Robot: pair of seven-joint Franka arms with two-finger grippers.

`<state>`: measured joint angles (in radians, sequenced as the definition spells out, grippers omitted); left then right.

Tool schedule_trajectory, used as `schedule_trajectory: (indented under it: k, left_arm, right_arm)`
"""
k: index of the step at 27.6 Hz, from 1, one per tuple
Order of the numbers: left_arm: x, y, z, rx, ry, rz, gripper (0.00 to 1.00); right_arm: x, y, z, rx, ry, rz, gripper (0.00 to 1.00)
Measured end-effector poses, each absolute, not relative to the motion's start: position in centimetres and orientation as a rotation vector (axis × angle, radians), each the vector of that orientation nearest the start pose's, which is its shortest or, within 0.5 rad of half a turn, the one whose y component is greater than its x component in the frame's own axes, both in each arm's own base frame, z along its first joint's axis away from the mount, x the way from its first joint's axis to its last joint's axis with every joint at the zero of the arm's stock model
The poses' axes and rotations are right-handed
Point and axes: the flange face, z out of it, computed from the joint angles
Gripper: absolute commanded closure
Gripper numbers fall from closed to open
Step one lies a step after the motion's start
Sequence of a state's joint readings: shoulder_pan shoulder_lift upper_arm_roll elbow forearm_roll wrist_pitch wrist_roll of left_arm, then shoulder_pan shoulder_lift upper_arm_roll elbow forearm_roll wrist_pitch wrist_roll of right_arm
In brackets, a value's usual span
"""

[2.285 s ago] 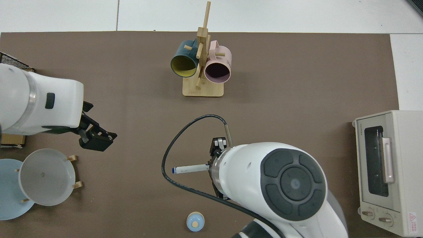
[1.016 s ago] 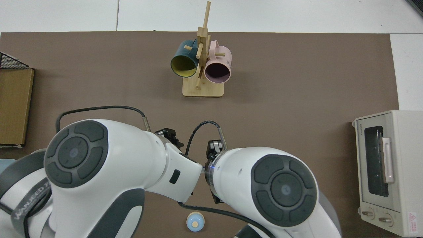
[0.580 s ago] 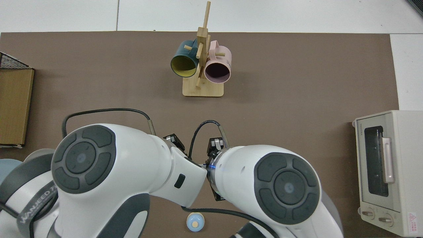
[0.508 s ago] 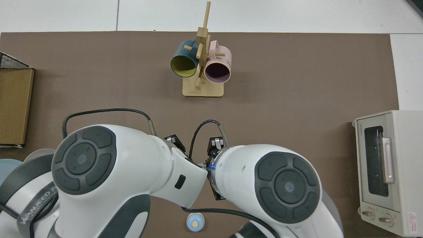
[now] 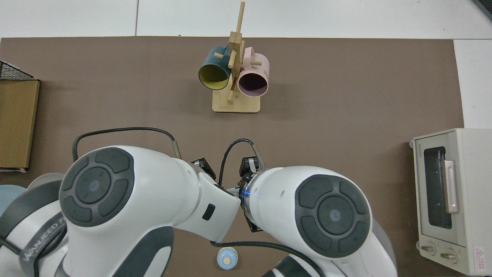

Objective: Put markers into pen holder
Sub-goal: 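Grasp the marker with the left gripper while the right gripper releases it, then carry the marker outward with the left gripper while the right gripper withdraws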

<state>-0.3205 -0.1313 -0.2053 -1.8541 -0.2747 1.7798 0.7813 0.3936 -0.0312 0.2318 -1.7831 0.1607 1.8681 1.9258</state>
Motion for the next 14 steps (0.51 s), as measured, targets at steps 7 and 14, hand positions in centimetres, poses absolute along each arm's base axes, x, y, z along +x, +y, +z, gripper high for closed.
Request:
schedule_trajectory:
  k: [7,14]
  left_arm:
    - [46.2,-25.6,57.8,-2.788,1.872,-0.153,1.00]
    - [47.3,-23.8,57.5,-2.799,1.794,-0.147,1.00]
  right_arm:
    - [47.2,28.6,57.1,-2.634,1.529,0.103,0.00]
    - [47.3,23.2,59.8,-2.906,0.995,0.049,0.00]
